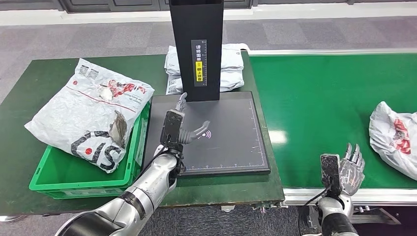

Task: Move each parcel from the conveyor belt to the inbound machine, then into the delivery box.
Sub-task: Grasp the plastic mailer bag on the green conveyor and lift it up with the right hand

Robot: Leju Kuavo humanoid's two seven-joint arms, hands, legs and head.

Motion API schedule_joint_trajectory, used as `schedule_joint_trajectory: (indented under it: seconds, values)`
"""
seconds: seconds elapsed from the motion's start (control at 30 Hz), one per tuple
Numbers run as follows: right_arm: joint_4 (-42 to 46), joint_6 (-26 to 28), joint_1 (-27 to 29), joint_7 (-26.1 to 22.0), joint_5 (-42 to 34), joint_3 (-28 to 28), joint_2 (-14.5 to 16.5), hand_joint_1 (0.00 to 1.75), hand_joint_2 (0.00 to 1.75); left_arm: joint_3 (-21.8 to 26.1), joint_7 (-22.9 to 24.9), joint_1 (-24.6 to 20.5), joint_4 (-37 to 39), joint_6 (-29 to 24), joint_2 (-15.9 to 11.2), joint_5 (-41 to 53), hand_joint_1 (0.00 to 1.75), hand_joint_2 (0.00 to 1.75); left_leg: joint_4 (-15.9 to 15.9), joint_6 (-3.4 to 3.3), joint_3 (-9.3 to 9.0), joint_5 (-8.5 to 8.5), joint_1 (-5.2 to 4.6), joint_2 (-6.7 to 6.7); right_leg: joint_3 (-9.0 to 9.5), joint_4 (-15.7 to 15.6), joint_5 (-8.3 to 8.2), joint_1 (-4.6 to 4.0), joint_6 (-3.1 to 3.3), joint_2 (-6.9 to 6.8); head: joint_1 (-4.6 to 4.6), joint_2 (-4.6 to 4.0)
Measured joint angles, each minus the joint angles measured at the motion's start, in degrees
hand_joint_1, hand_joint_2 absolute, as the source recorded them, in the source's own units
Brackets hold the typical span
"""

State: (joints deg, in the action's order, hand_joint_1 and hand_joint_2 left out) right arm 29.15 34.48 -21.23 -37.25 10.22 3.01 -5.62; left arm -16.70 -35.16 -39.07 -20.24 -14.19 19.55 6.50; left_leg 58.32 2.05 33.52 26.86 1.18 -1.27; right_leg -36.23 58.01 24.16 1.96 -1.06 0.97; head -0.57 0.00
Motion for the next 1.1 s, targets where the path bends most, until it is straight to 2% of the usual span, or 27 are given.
schedule_joint_trajectory:
  seconds: [0.73, 1.1]
  values:
    - [0.01, -0.34, 1.52, 0.26, 0.63, 3.68, -0.15, 0.0, 1.75, 0.0, -0.17, 0.01, 0.05, -1.62, 0.19, 1.85, 0.0, 1.75, 0.0, 0.0, 0.0, 0.0, -0.01, 0.01, 0.0, 0.0, 0.0, 0.01, 0.0, 0.01, 0.0, 0.0]
    - [-0.02, -3.47, 2.07, 3.59, 1.63, 3.85, -0.81, 0.0, 1.75, 0.0, -1.27, 0.0, 0.05, -1.25, 0.24, 1.48, 0.0, 1.75, 0.0, 0.0, 0.0, 0.0, -0.01, 0.01, 0.0, 0.0, 0.0, 0.01, 0.0, 0.01, 0.0, 0.0]
